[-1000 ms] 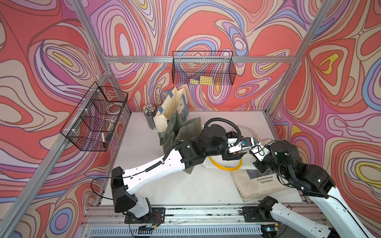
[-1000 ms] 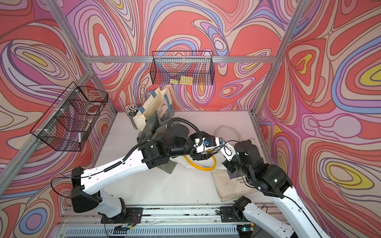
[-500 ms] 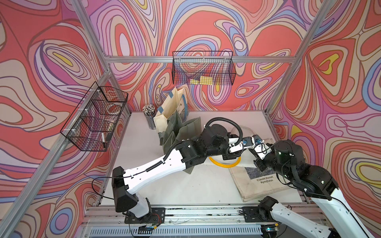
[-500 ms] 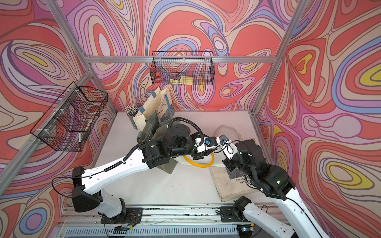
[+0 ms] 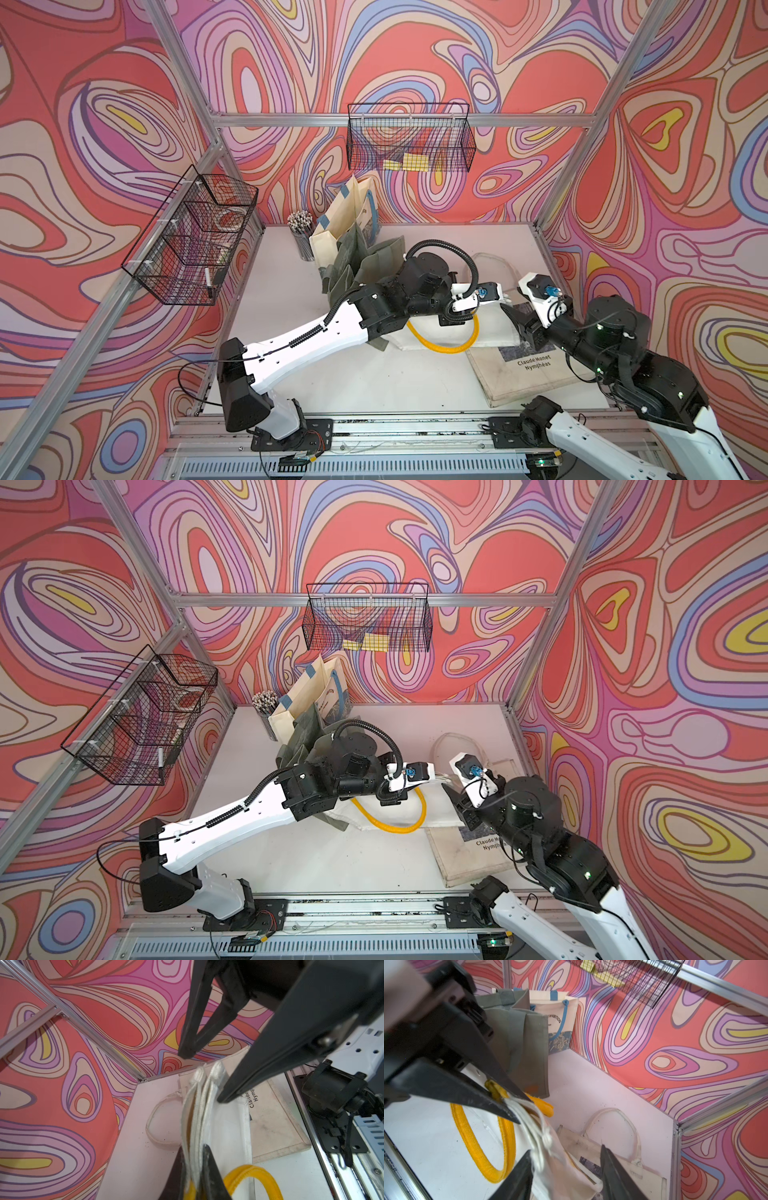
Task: Put away the canvas bag
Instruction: Press the canvas bag.
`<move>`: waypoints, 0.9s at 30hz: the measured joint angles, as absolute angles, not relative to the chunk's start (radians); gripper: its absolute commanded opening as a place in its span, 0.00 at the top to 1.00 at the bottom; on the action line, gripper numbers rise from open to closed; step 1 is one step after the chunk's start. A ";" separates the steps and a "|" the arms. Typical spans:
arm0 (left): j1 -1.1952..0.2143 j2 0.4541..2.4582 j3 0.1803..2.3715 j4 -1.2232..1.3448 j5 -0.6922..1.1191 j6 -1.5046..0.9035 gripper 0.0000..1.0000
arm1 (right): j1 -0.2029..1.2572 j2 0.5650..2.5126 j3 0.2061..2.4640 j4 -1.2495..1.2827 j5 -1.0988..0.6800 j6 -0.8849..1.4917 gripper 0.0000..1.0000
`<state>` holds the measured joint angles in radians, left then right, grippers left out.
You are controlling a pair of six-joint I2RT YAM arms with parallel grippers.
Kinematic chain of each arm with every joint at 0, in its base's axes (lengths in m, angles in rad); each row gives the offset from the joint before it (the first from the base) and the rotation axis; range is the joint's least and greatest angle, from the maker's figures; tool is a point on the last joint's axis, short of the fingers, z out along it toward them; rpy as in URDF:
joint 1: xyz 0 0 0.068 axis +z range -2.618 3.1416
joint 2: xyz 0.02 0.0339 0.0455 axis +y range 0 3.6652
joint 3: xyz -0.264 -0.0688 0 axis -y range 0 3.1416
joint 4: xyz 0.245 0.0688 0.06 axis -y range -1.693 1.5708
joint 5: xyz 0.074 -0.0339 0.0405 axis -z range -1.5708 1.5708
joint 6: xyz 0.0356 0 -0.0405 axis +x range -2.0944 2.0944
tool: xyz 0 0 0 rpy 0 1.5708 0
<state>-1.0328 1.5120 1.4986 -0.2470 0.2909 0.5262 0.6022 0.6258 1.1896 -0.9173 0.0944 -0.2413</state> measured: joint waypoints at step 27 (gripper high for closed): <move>-0.812 1.500 1.654 -0.282 0.911 0.589 1.00 | 0.603 0.606 1.225 -1.004 0.218 -0.316 0.02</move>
<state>-0.8124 1.4998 1.6543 -0.2825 0.9108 0.5888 0.6029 0.6056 1.2247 -1.0042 0.2180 -0.3164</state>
